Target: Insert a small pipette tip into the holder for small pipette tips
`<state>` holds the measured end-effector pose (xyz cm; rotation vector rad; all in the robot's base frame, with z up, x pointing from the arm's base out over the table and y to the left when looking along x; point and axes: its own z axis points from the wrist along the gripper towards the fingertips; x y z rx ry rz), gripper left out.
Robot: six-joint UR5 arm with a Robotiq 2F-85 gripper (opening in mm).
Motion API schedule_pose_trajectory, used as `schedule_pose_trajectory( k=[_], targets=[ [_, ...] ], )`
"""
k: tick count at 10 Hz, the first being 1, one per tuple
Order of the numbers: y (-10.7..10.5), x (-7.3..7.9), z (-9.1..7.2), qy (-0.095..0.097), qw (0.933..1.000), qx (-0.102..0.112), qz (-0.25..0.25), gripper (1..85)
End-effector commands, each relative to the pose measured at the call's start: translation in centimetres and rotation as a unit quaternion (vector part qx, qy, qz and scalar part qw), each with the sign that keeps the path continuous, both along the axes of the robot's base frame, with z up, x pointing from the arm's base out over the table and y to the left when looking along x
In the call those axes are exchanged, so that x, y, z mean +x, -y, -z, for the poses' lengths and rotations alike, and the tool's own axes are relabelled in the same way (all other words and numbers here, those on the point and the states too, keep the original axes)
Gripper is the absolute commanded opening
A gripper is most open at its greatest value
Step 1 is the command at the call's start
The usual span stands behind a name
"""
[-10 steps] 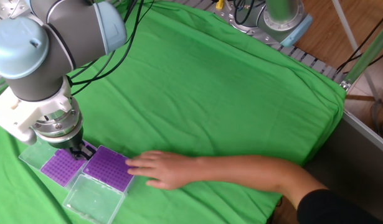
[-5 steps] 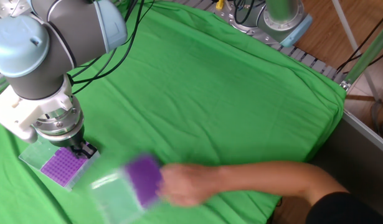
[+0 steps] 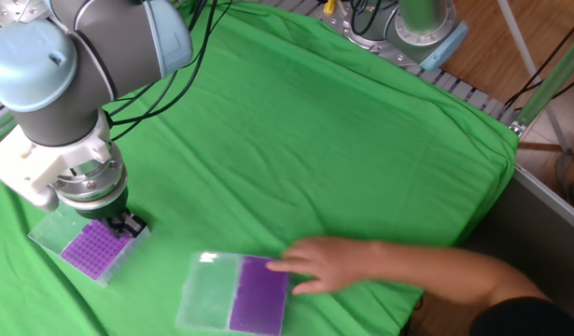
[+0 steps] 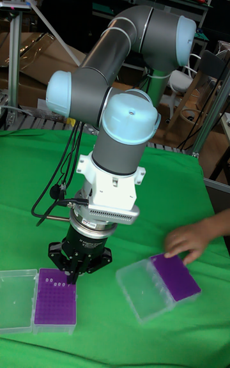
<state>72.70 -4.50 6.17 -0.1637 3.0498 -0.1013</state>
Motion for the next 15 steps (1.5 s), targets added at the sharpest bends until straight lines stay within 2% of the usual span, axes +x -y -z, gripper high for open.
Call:
schedule_pose_trajectory(
  k=[1, 2, 3, 4, 6, 7, 9, 15],
  targets=[
    [-0.2, 0.0, 0.0, 0.003, 1.0000, 0.008, -0.001, 1.0],
    [-0.2, -0.8, 0.0, -0.014, 0.9998, 0.008, -0.007, 1.0],
    [-0.1, -1.5, 0.0, -0.028, 0.9994, 0.007, -0.018, 9.7],
    [0.1, -1.8, 0.0, -0.034, 0.9991, 0.005, -0.025, 15.0],
    [0.1, -2.2, 0.2, -0.036, 0.9987, 0.008, -0.035, 20.3],
    [0.1, -2.0, 0.5, -0.029, 0.9987, 0.016, -0.040, 25.7],
    [0.2, -2.3, 0.3, -0.037, 0.9986, 0.009, -0.035, 26.7],
    [0.1, -2.5, 0.1, -0.040, 0.9986, 0.009, -0.034, 26.3]
  ],
)
